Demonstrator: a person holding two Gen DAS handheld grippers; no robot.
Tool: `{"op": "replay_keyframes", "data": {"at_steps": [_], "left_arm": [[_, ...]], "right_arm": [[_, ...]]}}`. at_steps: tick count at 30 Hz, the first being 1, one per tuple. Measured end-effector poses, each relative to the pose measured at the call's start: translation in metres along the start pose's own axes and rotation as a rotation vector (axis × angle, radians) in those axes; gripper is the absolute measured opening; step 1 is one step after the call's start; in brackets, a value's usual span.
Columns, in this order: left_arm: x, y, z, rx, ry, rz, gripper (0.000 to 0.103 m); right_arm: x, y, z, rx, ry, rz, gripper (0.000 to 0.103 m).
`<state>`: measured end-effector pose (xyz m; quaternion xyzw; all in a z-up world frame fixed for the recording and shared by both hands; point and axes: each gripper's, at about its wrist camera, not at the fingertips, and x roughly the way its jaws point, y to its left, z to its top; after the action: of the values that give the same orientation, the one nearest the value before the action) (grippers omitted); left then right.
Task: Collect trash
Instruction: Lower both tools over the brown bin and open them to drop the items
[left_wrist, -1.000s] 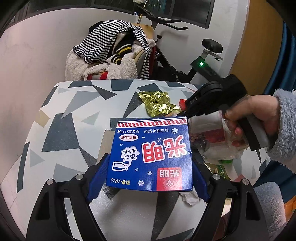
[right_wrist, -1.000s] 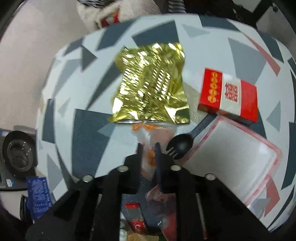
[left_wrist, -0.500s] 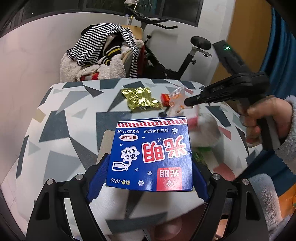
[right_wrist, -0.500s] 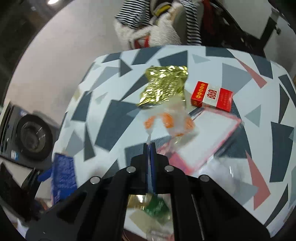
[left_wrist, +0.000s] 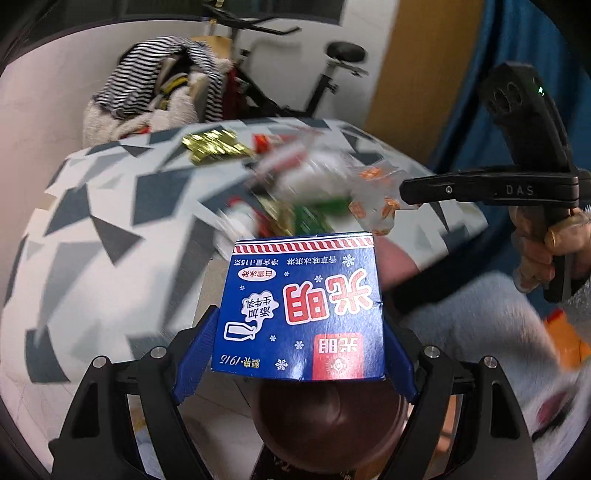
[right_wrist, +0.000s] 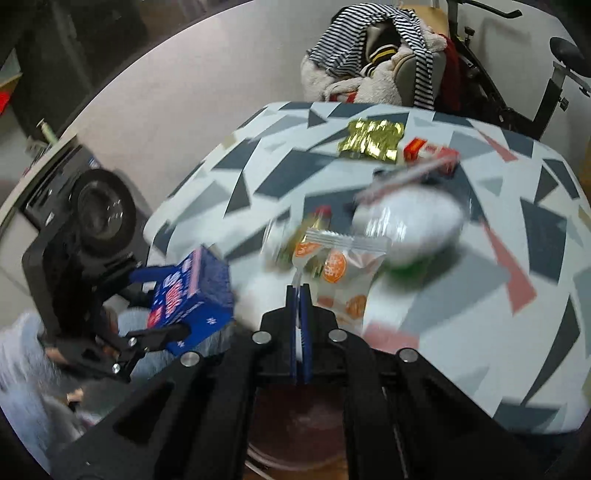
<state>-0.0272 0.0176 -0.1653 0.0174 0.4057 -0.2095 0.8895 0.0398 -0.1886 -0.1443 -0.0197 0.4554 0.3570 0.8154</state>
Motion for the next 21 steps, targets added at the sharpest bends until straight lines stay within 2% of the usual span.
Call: {"op": "replay_keyframes", "data": {"at_steps": [3,6,10,14,17,21], "left_arm": [[0.013,-0.019,-0.028,0.050,0.060,-0.016,0.079],[0.031,-0.031,-0.053,0.077,0.124,-0.024,0.079],[0.057,-0.038,-0.073,0.114,0.200,-0.022,0.079],[0.092,-0.043,-0.081,0.144,0.302,-0.025,0.079],[0.113,-0.042,-0.088,0.164,0.347,-0.023,0.079],[0.141,-0.029,-0.100,0.137,0.415,-0.009,0.079]], "right_arm": [[0.006,0.007,-0.036,0.017,0.035,0.040,0.006],[0.023,0.012,-0.071,0.035,0.113,0.078,0.006],[0.048,0.007,-0.100,0.070,0.176,0.058,0.006],[0.069,-0.008,-0.118,0.172,0.199,0.056,0.006],[0.085,-0.018,-0.127,0.224,0.232,0.049,0.006],[0.096,-0.030,-0.131,0.271,0.252,0.040,0.006]]}}
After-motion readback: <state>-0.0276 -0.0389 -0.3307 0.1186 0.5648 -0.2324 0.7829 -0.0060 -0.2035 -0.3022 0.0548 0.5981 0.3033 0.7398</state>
